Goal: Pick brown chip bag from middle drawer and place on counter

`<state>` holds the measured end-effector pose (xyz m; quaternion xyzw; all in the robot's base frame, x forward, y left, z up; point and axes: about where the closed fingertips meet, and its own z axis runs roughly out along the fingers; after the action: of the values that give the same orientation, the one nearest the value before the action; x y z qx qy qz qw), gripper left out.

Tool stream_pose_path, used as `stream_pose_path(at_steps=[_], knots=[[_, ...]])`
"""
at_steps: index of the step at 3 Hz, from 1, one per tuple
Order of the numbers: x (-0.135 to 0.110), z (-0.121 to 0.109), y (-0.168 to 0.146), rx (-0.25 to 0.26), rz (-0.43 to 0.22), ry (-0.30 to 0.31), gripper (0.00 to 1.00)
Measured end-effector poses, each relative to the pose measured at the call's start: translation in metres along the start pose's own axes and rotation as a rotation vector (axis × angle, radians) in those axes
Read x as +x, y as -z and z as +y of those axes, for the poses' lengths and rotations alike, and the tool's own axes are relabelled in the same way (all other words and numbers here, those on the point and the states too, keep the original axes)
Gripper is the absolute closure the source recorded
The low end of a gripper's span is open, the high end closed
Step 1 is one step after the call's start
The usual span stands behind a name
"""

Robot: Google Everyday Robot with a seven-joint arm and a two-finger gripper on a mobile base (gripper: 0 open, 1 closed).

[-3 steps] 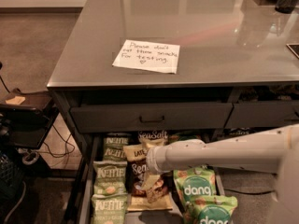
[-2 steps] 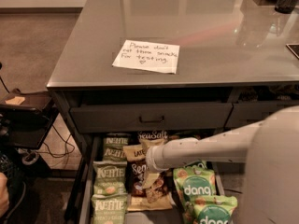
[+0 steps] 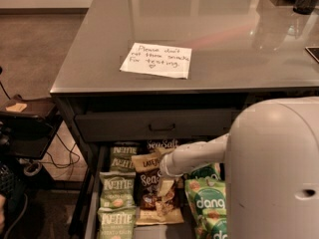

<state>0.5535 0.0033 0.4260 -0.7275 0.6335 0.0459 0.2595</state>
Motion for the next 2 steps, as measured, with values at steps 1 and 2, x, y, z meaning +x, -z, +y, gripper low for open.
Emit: stream_pose_path(at_steps=[1, 2], knots=[[0.0114, 0.004, -0.0078, -0.029, 0.02, -0.016, 0.19], [0.006, 0.0083, 0.0005, -0.062, -0.018, -0.042, 0.43]])
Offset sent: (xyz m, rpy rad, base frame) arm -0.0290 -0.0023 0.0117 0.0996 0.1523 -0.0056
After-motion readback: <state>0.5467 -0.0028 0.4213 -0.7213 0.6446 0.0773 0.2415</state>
